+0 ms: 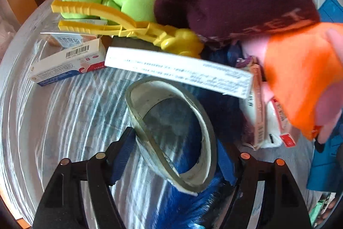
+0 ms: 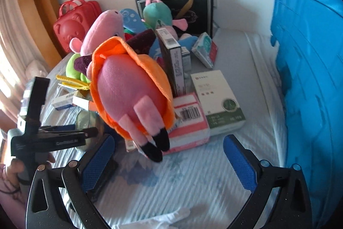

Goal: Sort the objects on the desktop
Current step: 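Lower the left tool to the clear tape roll while the right tool grasps the Paracetamol box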

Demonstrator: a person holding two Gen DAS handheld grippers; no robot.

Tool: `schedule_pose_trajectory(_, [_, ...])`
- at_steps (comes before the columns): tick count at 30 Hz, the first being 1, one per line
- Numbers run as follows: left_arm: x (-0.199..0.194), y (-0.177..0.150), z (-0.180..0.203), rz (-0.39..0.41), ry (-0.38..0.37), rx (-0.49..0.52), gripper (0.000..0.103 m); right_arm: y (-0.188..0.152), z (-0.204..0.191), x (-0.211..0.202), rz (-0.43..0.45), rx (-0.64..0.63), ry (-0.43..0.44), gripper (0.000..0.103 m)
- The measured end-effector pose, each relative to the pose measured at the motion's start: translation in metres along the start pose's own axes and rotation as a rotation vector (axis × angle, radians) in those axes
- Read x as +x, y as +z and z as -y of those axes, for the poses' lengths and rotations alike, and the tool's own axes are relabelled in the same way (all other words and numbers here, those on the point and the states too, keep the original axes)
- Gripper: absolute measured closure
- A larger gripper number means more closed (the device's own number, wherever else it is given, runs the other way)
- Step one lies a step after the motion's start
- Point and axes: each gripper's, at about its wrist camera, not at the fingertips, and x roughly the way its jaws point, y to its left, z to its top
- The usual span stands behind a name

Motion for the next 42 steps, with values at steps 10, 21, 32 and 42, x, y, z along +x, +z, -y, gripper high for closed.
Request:
schedule_pose_trajectory(10, [-0.007,-0.006,-0.051,0.045,0.124,0.031,0.035,0.023,-0.035,0.033,-0.010,-0.074,0.026,0.000])
schedule_pose_trajectory(21, [-0.018,-0.030,-0.086,0.079,0.172,-0.010,0.036,-0.017,-0.039,0.022,-0.087,-0.024,0.036,0.041])
schedule_pose_trajectory(32, [-0.028,-0.054,-0.106,0.067,0.185,-0.082,0.037,-0.020,-0.125,0.067,-0.162,-0.272,0.205,0.056])
schedule_pose_trajectory(42, [-0.023,-0.046,-0.093,0.081,0.223,-0.074,0.037,0.015,-0.172,0.131,-0.192,-0.643,0.189,0.020])
